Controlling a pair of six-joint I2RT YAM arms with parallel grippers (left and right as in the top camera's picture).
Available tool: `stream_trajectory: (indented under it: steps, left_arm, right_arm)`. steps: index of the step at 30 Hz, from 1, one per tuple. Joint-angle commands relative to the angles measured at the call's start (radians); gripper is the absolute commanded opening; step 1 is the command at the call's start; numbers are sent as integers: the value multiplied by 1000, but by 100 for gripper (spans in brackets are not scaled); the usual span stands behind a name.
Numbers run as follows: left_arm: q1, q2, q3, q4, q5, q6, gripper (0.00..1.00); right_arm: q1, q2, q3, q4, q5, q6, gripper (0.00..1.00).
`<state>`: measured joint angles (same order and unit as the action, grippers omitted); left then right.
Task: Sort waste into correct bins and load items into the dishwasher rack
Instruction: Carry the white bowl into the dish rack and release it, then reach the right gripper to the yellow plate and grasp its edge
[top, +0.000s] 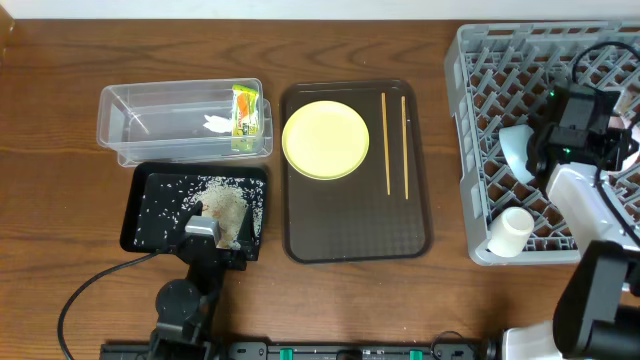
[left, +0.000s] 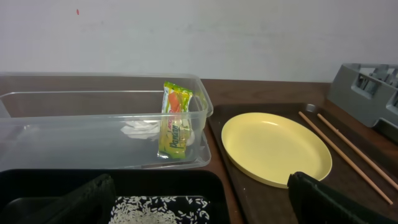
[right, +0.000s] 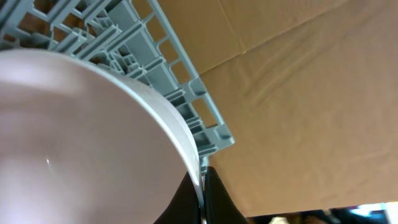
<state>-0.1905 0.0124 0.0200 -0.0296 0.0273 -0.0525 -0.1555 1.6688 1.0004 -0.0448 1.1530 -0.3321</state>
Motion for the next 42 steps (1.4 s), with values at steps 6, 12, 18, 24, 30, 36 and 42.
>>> stream_trajectory:
  steps: [6,12,18,24,30,36,42]
  left_arm:
    - [6,-2,-16,-41,-12,-4,91]
    - [6,-2,-16,-41,-12,-4,91]
    - [6,-2,-16,-41,-12,-4,91]
    - [6,-2,-16,-41,-12,-4,91]
    - [6,-2,-16,-41,-12,-4,91]
    - [6,-2,-16,-41,-12,-4,91]
    - [6,-2,-16,-41,-12,-4,91]
  right_arm:
    - [137,74,0,-13,20,-111,1]
    - [222,74,0,-29,25,-110,34]
    - [328,4,0,-35,-32,-111,59]
    - [497,-155,1,-71,-174,-94,66]
    - [635,-254,1,-359,-591,327,67]
    - [732,-185,-14,-454,-1249,947,55]
    - [721,-43,-14,-299,-1248,1092,49]
